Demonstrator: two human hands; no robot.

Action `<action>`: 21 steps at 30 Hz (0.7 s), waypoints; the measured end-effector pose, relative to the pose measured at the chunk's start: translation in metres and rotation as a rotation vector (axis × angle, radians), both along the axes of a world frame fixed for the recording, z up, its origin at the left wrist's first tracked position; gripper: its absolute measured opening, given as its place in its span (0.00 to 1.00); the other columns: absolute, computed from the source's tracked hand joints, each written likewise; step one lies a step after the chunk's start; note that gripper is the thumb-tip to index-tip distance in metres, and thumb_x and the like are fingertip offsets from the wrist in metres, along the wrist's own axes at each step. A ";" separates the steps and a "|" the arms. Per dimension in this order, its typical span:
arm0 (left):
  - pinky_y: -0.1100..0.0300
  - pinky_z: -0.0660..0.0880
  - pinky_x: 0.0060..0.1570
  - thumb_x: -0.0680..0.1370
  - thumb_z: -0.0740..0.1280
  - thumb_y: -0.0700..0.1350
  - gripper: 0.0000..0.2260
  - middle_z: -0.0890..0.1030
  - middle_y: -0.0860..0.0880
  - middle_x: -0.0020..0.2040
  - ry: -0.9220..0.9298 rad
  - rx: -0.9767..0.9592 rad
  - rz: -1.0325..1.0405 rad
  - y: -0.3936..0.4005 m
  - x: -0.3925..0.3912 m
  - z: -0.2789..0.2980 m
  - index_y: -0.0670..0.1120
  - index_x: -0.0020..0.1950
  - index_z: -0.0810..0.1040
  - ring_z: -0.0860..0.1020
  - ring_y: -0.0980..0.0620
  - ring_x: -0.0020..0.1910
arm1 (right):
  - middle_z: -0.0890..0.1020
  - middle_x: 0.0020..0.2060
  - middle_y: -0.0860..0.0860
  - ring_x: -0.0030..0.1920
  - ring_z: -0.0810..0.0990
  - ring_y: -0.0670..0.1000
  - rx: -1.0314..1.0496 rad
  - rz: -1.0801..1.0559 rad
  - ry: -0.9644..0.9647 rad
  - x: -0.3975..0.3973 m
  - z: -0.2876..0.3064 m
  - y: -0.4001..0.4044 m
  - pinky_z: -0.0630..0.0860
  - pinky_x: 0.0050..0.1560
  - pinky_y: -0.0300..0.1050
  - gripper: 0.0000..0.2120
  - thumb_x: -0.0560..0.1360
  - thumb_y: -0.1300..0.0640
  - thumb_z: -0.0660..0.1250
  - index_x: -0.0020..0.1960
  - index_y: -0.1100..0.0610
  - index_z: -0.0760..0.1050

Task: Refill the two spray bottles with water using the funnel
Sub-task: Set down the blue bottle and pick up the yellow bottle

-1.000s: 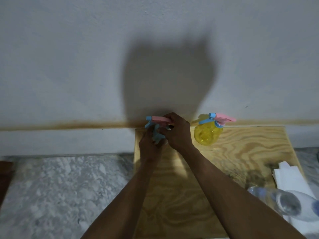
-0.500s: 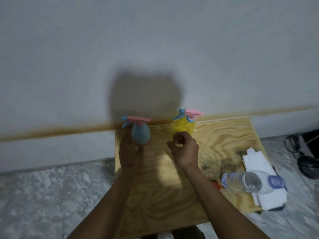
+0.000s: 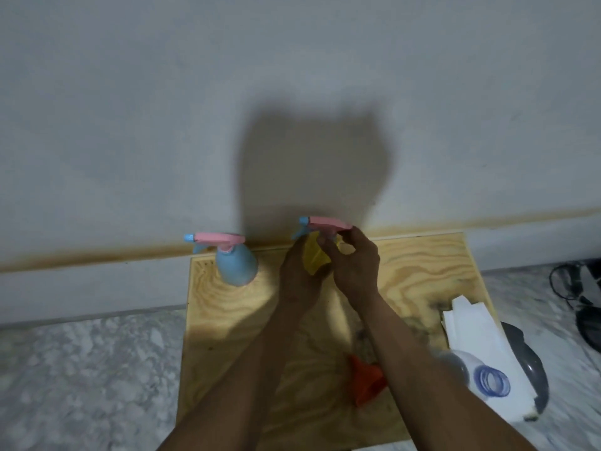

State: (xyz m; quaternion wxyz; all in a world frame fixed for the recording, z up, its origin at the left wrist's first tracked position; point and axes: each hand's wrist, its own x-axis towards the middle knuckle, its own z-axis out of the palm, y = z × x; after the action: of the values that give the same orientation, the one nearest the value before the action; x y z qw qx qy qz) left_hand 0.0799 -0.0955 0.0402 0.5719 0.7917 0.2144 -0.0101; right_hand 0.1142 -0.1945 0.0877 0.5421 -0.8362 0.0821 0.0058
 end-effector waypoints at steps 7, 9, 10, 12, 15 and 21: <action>0.69 0.69 0.54 0.74 0.76 0.45 0.25 0.80 0.53 0.63 0.022 0.100 0.027 -0.007 -0.011 0.016 0.48 0.70 0.74 0.78 0.53 0.60 | 0.83 0.43 0.45 0.45 0.80 0.44 0.037 0.052 0.034 0.004 -0.006 -0.007 0.74 0.45 0.38 0.11 0.74 0.47 0.73 0.53 0.52 0.81; 0.75 0.69 0.51 0.74 0.76 0.47 0.26 0.79 0.56 0.61 0.000 0.093 0.009 -0.007 -0.026 0.025 0.49 0.70 0.73 0.78 0.56 0.58 | 0.84 0.45 0.47 0.47 0.81 0.47 0.079 0.059 0.052 -0.002 -0.001 -0.009 0.76 0.46 0.43 0.13 0.74 0.45 0.73 0.53 0.52 0.81; 0.77 0.70 0.50 0.74 0.76 0.49 0.27 0.79 0.58 0.61 -0.018 0.085 0.007 -0.007 -0.036 0.029 0.50 0.71 0.73 0.78 0.58 0.58 | 0.84 0.44 0.47 0.46 0.82 0.47 0.105 0.066 0.056 -0.007 0.003 -0.009 0.77 0.45 0.45 0.13 0.74 0.44 0.73 0.52 0.52 0.82; 0.74 0.72 0.53 0.74 0.75 0.53 0.28 0.79 0.59 0.62 -0.037 0.040 0.023 -0.007 -0.058 0.039 0.53 0.72 0.71 0.78 0.58 0.60 | 0.84 0.42 0.46 0.43 0.81 0.47 0.164 0.078 0.073 -0.018 0.015 -0.009 0.77 0.44 0.44 0.13 0.74 0.45 0.74 0.51 0.53 0.82; 0.64 0.75 0.60 0.74 0.71 0.60 0.28 0.77 0.62 0.65 -0.084 0.003 0.084 -0.010 -0.088 0.055 0.57 0.72 0.70 0.76 0.61 0.63 | 0.79 0.34 0.43 0.36 0.75 0.44 0.278 0.122 0.087 -0.037 0.036 -0.008 0.73 0.40 0.41 0.10 0.74 0.47 0.74 0.47 0.54 0.82; 0.53 0.79 0.59 0.74 0.69 0.64 0.26 0.79 0.58 0.64 -0.220 0.014 0.204 -0.008 -0.152 0.081 0.59 0.70 0.71 0.78 0.60 0.61 | 0.81 0.35 0.46 0.37 0.77 0.43 0.487 0.199 0.132 -0.096 0.080 0.002 0.75 0.40 0.42 0.10 0.75 0.50 0.74 0.49 0.56 0.83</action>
State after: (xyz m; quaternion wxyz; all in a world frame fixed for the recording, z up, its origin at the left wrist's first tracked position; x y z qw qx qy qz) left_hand -0.0723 -0.1030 0.1212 0.5846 0.7661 0.2297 0.1363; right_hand 0.0179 -0.1928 0.1674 0.7177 -0.6828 0.0311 0.1330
